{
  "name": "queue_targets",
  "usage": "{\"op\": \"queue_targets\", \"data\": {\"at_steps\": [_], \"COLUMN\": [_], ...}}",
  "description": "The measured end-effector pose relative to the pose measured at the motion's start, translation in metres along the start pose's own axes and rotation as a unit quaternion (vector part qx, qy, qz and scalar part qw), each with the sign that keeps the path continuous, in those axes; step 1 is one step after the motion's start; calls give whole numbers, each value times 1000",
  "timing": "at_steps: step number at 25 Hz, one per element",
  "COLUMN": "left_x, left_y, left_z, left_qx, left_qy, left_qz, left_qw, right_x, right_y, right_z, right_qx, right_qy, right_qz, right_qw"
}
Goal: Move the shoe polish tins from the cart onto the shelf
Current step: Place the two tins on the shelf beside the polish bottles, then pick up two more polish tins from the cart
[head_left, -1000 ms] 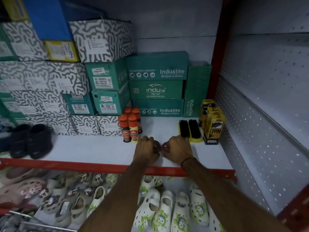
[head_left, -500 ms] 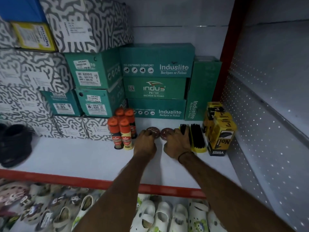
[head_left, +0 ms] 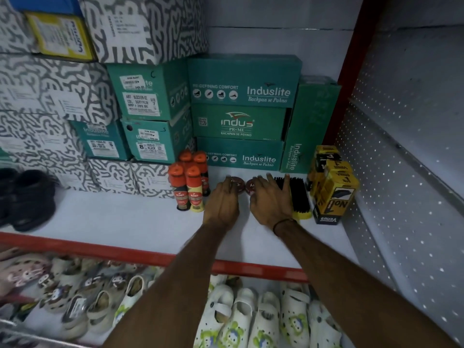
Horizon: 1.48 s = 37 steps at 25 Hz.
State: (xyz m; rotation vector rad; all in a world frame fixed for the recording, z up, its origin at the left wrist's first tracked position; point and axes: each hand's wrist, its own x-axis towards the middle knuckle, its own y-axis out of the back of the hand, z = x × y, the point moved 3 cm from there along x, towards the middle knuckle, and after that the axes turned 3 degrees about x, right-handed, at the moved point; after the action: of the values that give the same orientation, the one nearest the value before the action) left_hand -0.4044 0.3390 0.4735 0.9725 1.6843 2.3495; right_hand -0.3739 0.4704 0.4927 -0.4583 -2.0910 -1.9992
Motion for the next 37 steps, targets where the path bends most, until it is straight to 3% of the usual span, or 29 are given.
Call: {"op": "queue_targets", "data": {"at_steps": [7, 11, 14, 17, 22, 24, 28, 30, 32, 37], "left_x": [-65, -139, -215, -289, -399, -449, -538, -575, -602, -645], "left_y": [64, 106, 119, 108, 39, -4, -123, -189, -229, -277], "left_z": [-16, -66, -122, -170, -206, -210, -220, -223, -221, -214], "left_qx": [47, 47, 78, 117, 51, 19, -24, -39, -40, 6], "left_qy": [-71, -12, 42, 94, 174, 214, 316, 351, 361, 337], "left_qz": [47, 104, 135, 120, 27, -39, -219, -309, -358, -366], "left_qw": [995, 993, 987, 981, 983, 976, 923, 883, 860, 867], "right_x": [-48, -85, -120, -167, -258, -296, -366, -392, -410, -454], "right_y": [36, 47, 40, -1, -122, -175, -297, -362, -403, -458], "right_z": [-58, -140, -218, -278, -326, -330, -327, -324, -320, -307], "right_qx": [64, 115, 148, 160, 172, 168, 162, 118, 51, -12], "right_qy": [14, 54, 134, 198, 266, 252, 182, 209, 238, 257], "right_qz": [141, 170, 175, 115, -100, -195, -374, -446, -476, -460], "right_qw": [988, 977, 964, 960, 943, 933, 895, 862, 845, 850]}}
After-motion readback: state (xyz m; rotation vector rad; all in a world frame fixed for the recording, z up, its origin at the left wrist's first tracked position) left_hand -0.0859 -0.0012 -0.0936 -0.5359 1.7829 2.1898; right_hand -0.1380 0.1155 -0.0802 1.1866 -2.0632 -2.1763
